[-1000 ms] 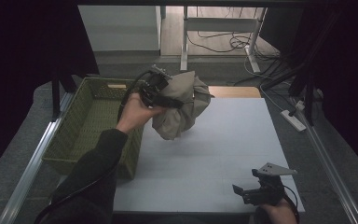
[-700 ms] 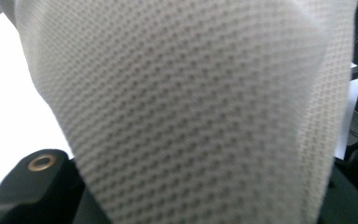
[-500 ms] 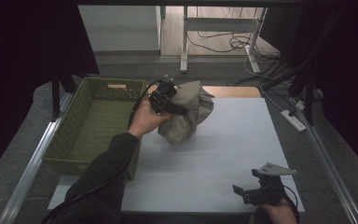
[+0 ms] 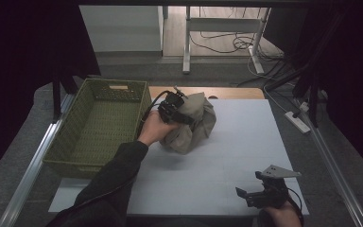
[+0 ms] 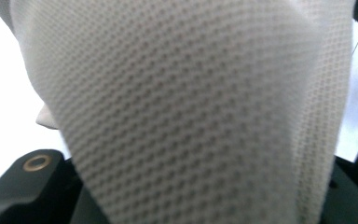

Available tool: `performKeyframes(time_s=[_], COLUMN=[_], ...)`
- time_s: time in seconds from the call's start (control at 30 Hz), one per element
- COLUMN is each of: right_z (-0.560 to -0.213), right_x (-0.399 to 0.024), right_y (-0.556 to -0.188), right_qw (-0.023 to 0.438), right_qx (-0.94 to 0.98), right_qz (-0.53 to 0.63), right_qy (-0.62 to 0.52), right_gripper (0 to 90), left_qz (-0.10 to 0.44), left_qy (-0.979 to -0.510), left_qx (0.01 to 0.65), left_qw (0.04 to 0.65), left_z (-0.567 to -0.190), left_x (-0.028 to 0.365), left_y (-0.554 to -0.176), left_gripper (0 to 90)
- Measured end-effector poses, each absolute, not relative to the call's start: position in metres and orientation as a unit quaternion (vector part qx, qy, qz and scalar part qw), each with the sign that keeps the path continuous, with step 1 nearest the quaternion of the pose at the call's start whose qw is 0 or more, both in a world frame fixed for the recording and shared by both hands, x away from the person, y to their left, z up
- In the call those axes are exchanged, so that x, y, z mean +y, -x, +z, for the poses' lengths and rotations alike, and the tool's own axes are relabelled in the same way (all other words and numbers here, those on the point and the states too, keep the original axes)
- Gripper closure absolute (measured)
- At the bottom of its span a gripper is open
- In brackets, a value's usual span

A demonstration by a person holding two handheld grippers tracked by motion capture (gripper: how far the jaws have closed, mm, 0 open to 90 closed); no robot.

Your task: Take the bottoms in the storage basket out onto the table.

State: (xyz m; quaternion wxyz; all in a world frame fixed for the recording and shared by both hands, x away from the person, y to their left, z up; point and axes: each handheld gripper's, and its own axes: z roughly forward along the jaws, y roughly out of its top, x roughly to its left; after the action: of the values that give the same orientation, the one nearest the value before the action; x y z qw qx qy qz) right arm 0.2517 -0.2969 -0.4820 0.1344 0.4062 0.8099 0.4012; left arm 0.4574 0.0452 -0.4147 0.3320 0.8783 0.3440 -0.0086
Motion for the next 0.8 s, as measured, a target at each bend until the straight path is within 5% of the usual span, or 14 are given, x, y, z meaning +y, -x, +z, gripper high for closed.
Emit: performKeyframes(time_s=[0.8], right_z=[-0.482], right_x=[-0.297], right_y=[-0.251], right_qw=[0.136], right_qx=[0.811], right_qz=[0.401], right_qy=[-0.404], right_gripper=[0.9], left_qz=[-0.036], left_qy=[-0.882], left_qx=[0.356], left_qw=[0.307], left_z=[-0.476], left_x=[0.027], left_y=[-0.452], left_gripper=[60.4])
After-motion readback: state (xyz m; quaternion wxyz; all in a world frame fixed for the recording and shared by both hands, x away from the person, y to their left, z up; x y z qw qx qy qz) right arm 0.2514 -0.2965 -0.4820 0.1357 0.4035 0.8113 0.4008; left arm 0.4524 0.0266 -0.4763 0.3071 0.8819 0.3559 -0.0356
